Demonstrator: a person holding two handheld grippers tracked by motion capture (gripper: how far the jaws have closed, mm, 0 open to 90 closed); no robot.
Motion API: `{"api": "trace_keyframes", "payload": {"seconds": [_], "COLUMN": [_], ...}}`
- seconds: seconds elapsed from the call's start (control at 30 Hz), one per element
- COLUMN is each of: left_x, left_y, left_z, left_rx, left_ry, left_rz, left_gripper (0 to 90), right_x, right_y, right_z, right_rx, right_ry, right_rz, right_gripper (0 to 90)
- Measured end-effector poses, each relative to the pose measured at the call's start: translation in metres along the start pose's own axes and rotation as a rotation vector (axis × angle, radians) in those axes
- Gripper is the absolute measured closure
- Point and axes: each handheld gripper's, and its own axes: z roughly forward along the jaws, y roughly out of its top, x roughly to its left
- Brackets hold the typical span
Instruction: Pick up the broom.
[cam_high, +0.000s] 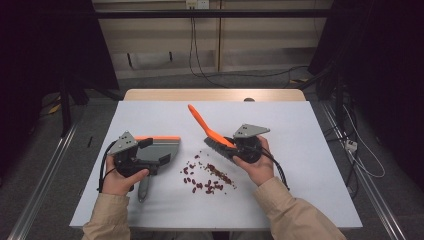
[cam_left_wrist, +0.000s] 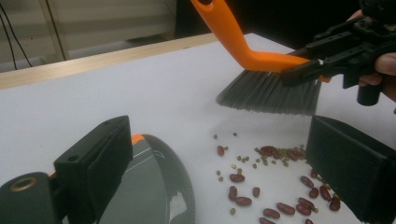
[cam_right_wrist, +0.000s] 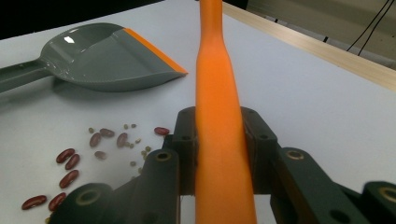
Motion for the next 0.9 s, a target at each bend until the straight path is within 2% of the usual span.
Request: {"api": "trace_keyframes", "payload": {"seconds": [0.1, 0.23, 0.33, 0.6, 0.67, 0.73, 0.83, 0.9], "left_x": [0.001, 0.003, 0.004, 0.008, 0.009, 0.01, 0.01, 0.01], "left_y": [-0.003, -0.005, -0.007, -0.013, -0.014, -0.015, -0.016, -0.016], "left_z": [0.0, -0.001, -0.002, -0.008, -0.009, -0.009, -0.009, -0.009], "left_rx": [0.006, 0.01, 0.013, 0.019, 0.02, 0.017, 0.026, 0.027], "left_ry": [-0.003, -0.005, 0.0, 0.013, 0.017, 0.017, 0.021, 0.019], "left_rz": [0.001, -0.005, -0.006, -0.017, -0.018, -0.019, -0.021, -0.019], "left_gripper": [6.3, 6.0, 6.0, 6.0, 6.0, 6.0, 6.0, 6.0], "right_x": [-0.007, -0.012, -0.018, -0.024, -0.024, -0.021, -0.017, -0.016], "right_y": [0.0, 0.001, 0.0, -0.001, -0.001, -0.002, -0.002, -0.002], "right_z": [0.006, 0.016, 0.023, 0.045, 0.049, 0.053, 0.055, 0.055], "right_rx": [-0.003, 0.002, -0.002, 0.014, 0.015, 0.022, 0.02, 0.028], "right_ry": [0.023, 0.03, 0.051, 0.083, 0.1, 0.108, 0.13, 0.144], "right_rz": [-0.008, -0.058, -0.062, -0.143, -0.153, -0.192, -0.223, -0.229], "right_gripper": [71.5, 71.4, 71.5, 71.5, 71.5, 71.4, 71.4, 71.3]}}
